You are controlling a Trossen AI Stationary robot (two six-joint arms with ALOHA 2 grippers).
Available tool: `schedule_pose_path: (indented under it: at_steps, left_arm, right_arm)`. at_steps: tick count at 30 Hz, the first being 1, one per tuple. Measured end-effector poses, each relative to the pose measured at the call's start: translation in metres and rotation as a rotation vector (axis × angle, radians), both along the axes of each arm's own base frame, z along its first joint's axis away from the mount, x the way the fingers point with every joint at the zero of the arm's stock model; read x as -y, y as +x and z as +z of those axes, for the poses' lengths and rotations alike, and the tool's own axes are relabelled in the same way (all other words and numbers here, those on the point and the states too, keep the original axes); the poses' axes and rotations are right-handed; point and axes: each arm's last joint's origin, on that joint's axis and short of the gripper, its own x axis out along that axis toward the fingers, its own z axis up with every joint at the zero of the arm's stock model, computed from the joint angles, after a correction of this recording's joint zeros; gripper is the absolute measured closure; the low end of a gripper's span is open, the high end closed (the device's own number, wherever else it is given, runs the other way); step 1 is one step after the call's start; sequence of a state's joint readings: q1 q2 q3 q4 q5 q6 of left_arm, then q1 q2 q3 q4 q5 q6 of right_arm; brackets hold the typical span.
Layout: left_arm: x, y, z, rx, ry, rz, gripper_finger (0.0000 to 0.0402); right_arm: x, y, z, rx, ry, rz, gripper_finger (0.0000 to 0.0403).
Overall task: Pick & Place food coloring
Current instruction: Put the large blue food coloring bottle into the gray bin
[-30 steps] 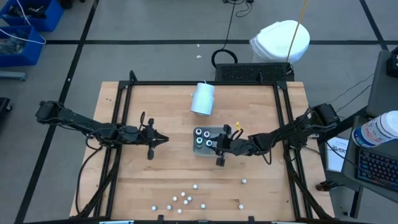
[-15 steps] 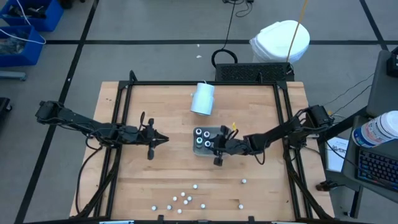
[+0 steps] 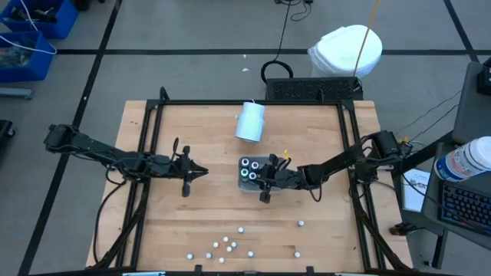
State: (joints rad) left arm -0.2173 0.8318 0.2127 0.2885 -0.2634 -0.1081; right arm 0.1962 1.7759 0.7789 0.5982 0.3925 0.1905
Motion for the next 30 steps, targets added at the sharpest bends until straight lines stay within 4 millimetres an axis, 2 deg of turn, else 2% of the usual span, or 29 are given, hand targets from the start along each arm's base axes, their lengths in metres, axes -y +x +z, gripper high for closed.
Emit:
schedule_pose_path:
  at_steps: [5, 12, 22, 30]
  left_arm:
    - [0.0, 0.0, 0.0, -0.001, 0.005, -0.002, 0.036]
    - [0.0, 0.0, 0.0, -0.002, 0.008, -0.003, 0.036]
    - [0.0, 0.0, 0.0, -0.001, 0.008, -0.003, 0.036]
    - [0.0, 0.0, 0.0, -0.001, 0.007, -0.002, 0.036]
  right_arm:
    - [0.001, 0.003, -0.006, -0.001, -0.01, -0.001, 0.0283]
    - [0.0, 0.001, -0.003, 0.0, -0.017, 0.01, 0.0259]
    - [-0.009, 0.0, -0.003, 0.003, -0.021, 0.038, 0.025]
    - [-0.009, 0.0, -0.002, 0.017, -0.036, 0.051, 0.0213]
